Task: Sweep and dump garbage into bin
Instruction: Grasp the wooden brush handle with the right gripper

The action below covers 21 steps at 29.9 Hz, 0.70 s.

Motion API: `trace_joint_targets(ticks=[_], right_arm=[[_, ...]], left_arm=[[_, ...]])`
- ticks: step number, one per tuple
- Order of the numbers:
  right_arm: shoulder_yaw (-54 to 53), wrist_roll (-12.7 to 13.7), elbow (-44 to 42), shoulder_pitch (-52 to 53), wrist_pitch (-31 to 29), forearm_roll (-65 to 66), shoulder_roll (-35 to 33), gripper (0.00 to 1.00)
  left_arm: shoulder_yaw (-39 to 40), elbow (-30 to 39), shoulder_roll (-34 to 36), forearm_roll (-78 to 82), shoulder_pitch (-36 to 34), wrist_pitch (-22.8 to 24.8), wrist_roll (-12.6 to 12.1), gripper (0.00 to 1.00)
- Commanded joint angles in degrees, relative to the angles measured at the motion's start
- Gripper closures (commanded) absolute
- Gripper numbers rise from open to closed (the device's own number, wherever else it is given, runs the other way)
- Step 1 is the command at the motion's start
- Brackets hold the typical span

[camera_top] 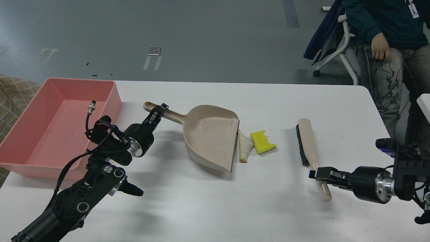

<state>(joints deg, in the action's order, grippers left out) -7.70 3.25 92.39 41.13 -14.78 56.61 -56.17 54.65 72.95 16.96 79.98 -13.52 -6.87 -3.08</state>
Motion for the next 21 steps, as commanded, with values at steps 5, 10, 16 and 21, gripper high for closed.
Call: trace_joint_targets(ticks=[5,10,16,21], right_arm=[[0.05,1.41,0.77,0.09,-0.08,-0.01,0.01,0.91],[-0.03,1.67,1.39,0.26,-1.21,-0.01,-0.35,1.00],[-0.03,1.68,1.82,0.44,-1.39,-0.01,-0.96,1.00],[-0.03,1.76,2.97,2.72,-1.48,0.08,-2.37,1.00]], left_arm=[[0.19,0.17,0.00,0.00,0.08,-0.24,0.01,1.00],[0.19,0.17,-0.18,0.00,0.08,-0.33,0.09,1.00],[0.19,0.52,-0.18,0.00,0.08,-0.24,0.09,1.00],[0.19,0.53,0.00,0.00,0.08,-0.25,0.09,1.00]])
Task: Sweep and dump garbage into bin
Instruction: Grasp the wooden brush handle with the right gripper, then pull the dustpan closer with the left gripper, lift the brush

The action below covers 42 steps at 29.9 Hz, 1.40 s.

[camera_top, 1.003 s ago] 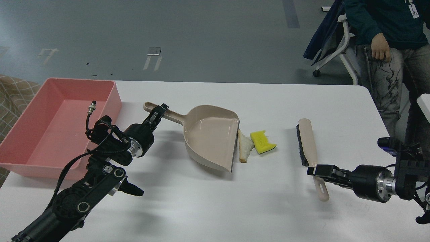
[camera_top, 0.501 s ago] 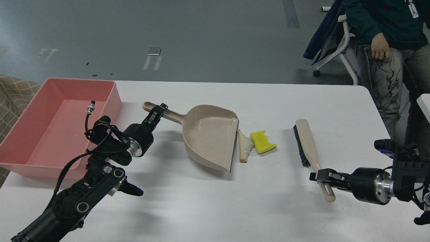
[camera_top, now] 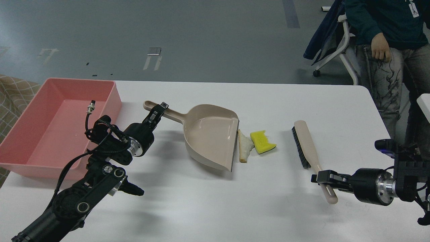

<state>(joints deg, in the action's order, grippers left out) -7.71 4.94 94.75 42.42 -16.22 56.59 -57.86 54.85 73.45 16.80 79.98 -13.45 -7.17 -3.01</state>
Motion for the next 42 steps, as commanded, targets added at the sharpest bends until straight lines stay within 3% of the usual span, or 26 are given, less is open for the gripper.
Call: trace_joint_targets(ticks=[1,9,16,21,25,27,35,42], right_arm=[[-0.03,0.51,0.61,2.30,-0.04,0.10,-0.85,1.00],[0.06,2.09,0.35,3.20,-0.04,2.56,-0.07,1.00],[1.20,2.53,-0.09,2.93,-0.04,2.65,3.71,1.00],[1.20,2.88,-0.09,3.19,-0.04,2.56,4.68,1.00],[1.29,2.88,-0.09,3.10,-0.04,2.56,4.60,1.00],[1.29,2.88,-0.09,3.10,-0.04,2.47,4.60,1.00],[1.38,2.88,0.08,3.02,-0.04,2.47,4.60,1.00],[1.47,2.80,0.17,2.93,-0.04,2.38,4.60,1.00]], left_arm=[[0.00,0.02,-0.01,0.00,0.00,0.05,-0.06,1.00],[0.00,0.11,-0.01,0.09,0.09,-0.03,0.11,1.00],[-0.18,0.02,0.26,0.61,0.44,-1.70,1.78,1.00],[-0.18,0.02,0.34,0.70,1.14,-5.03,5.47,1.00],[-0.18,0.02,0.26,0.70,1.58,-6.45,6.79,1.00],[-0.18,0.02,-0.18,0.70,1.67,-8.55,9.07,1.00],[-0.18,0.02,-0.45,0.61,4.74,-13.56,13.99,1.00],[-0.09,0.02,-2.82,0.53,6.32,-14.01,15.41,1.00]])
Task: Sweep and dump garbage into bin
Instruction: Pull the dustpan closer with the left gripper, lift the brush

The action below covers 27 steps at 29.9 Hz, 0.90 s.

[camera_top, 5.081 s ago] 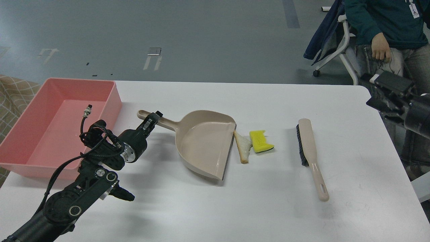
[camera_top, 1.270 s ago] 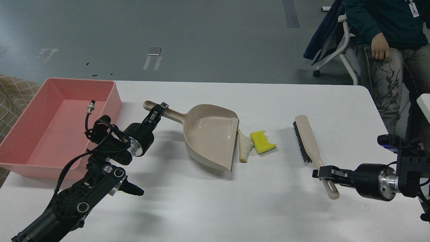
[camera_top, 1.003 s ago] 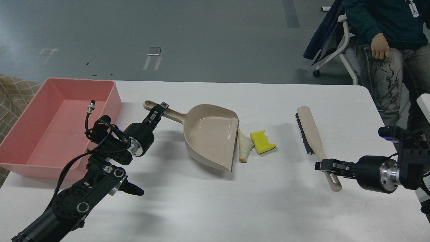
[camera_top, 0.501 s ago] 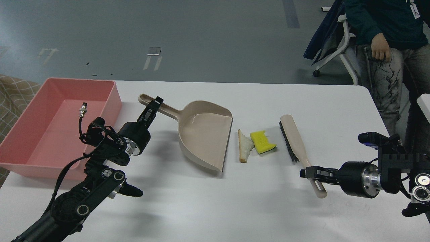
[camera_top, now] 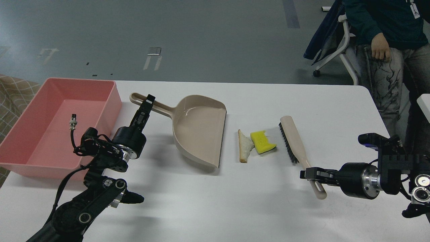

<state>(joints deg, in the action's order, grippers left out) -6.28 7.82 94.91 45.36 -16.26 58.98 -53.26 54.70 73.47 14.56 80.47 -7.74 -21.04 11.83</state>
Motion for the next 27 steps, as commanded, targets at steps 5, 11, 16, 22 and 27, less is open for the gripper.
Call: trace_joint_targets(ticks=[5,11,16,22,27], right_arm=[[0.13,0.00,-0.08,-0.09,0.00,0.00,0.09,1.00],[0.04,0.00,-0.17,-0.09,0.00,-0.09,0.09,1.00],[0.13,0.00,-0.08,-0.18,0.00,-0.09,0.09,1.00],[0.13,0.00,-0.17,-0.18,0.00,-0.09,0.35,1.00],[0.13,0.00,-0.17,-0.18,0.00,-0.18,0.35,1.00]], left_arm=[[-0.03,0.01,-1.02,0.13,1.32,-0.15,0.83,1.00],[-0.03,-0.26,-1.20,0.22,2.02,-0.85,2.41,1.00],[-0.12,-0.70,-2.17,0.22,2.11,-2.61,4.43,1.00],[-0.73,-0.79,-2.26,0.22,2.99,-3.05,5.40,1.00],[-1.17,-0.96,-2.17,0.22,3.25,-2.96,5.05,1.00]])
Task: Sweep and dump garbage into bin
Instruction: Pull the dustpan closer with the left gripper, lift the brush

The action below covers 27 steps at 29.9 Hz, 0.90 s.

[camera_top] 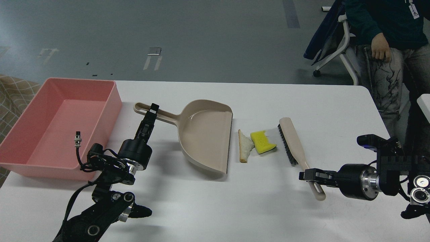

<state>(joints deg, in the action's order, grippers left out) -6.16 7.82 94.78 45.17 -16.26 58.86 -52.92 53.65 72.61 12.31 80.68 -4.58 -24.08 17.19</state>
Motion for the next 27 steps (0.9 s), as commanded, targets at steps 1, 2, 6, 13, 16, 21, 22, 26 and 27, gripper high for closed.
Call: trace_joint_targets(ticks=[1,2,6,13,16,21,22,26,27], right_arm=[[0.00,0.01,0.05,-0.08,0.00,-0.07,0.01,1.00],[0.00,0.01,0.05,-0.08,0.00,-0.07,0.01,1.00],[0.00,0.09,0.14,-0.08,0.00,-0.07,0.01,1.00],[0.00,0.01,0.05,0.09,-0.61,-0.07,0.01,1.00],[0.00,0.01,-0.03,0.09,-0.61,-0.07,0.01,1.00],[0.00,0.09,-0.12,0.27,-0.61,-0.15,1.94,1.00],[0.00,0.09,-0.30,0.27,-0.61,-0.15,2.99,1.00],[0.00,0.09,-0.39,0.53,-0.61,-0.15,5.19,1.00],[0.09,0.09,-0.39,0.62,-0.61,-0.15,5.54,1.00]], left_arm=[[-0.13,-0.10,0.09,-0.09,0.10,0.09,-0.40,1.00],[-0.21,-0.19,0.17,-0.09,0.10,0.17,-0.41,1.00],[-0.30,-0.80,0.35,0.00,0.28,0.26,-0.49,1.00],[-0.30,-1.95,0.26,0.00,0.45,0.26,-0.41,1.00],[-0.30,-1.95,0.17,-0.09,0.45,0.26,-0.23,1.00],[-0.21,-1.95,0.17,0.00,0.45,0.26,-0.23,1.00],[-0.21,-1.95,0.17,0.00,0.45,0.26,-0.23,1.00],[-0.21,-1.95,0.26,0.00,0.45,0.17,-0.14,1.00],[-0.21,-1.95,0.26,0.00,0.45,0.17,-0.14,1.00]])
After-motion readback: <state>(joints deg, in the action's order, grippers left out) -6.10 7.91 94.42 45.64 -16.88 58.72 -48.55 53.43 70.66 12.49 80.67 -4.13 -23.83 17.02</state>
